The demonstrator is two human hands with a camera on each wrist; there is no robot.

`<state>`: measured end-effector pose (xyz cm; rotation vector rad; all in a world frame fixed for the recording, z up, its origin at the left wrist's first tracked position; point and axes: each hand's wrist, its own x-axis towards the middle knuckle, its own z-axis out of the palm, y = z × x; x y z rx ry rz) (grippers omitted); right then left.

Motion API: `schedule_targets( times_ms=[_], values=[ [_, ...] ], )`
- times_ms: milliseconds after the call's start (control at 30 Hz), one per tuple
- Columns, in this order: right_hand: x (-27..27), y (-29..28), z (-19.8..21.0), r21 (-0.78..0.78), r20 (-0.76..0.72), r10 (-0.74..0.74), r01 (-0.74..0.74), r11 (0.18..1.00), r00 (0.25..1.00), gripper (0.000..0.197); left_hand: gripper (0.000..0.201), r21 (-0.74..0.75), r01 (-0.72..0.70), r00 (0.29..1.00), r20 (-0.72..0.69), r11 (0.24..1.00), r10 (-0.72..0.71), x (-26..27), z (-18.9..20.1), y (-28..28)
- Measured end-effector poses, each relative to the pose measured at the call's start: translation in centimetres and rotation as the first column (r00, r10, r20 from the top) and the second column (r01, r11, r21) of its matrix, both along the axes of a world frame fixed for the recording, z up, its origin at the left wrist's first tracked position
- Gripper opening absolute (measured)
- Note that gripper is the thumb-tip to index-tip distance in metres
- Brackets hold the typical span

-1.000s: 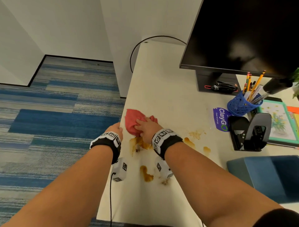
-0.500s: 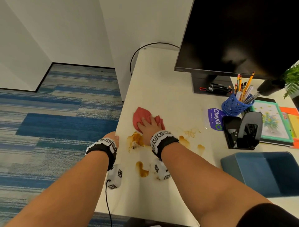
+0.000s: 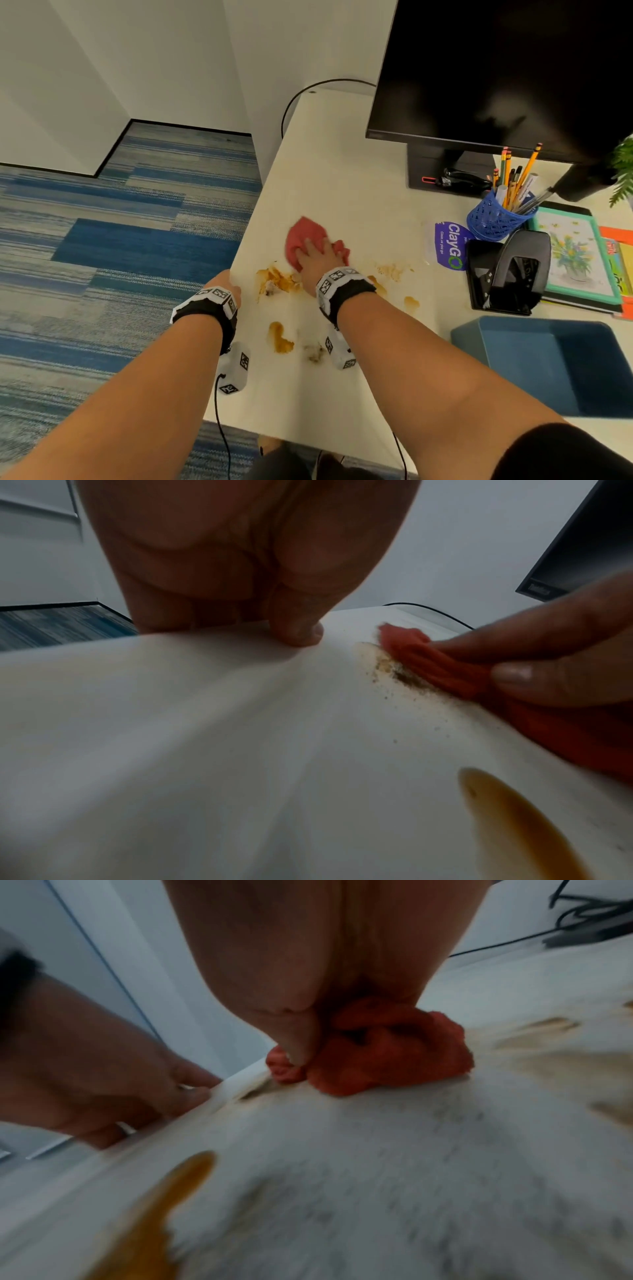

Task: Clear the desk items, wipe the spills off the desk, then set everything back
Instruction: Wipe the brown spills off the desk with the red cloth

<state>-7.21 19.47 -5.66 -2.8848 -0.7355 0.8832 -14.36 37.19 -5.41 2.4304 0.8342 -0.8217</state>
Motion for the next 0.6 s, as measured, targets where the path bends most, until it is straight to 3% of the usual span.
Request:
schedule_targets(
  times_ms=[67,133,233,367,433,600],
  values=[
    [-1.7,1.0,-0.3,0.012,-0.034,0.201,-0.201,0.980,0.979,0.063,0.034,0.002,0.028,1.000,-0.004,1.000,-0.028,0.1,0.0,0.0],
    [-2.1,1.1,-0.6,0.014,-0.088,0.288,-0.287,0.958,0.954,0.065,0.035,0.001,0.063,0.998,-0.004,0.998,-0.063,0.2,0.2,0.3],
    [-0.8,0.4,-0.3,0.011,-0.126,0.167,-0.167,0.986,0.978,0.062,0.037,-0.026,0.064,0.998,0.009,0.998,-0.064,0.1,0.5,0.6],
    [0.3,2.2,0.0,-0.065,-0.060,-0.070,0.066,0.996,0.996,0.070,0.043,-0.031,0.079,0.996,0.038,0.996,-0.078,-0.5,0.3,1.4],
    [0.1,4.1,-0.3,-0.065,-0.068,-0.042,0.038,0.997,0.997,0.071,0.042,-0.053,0.089,0.995,0.058,0.995,-0.086,-0.7,0.0,1.7],
    [-2.7,6.5,-0.9,-0.004,-0.064,0.237,-0.238,0.971,0.969,0.062,0.041,-0.087,0.093,0.991,0.104,0.992,-0.084,-0.9,-0.3,2.3]
  ],
)
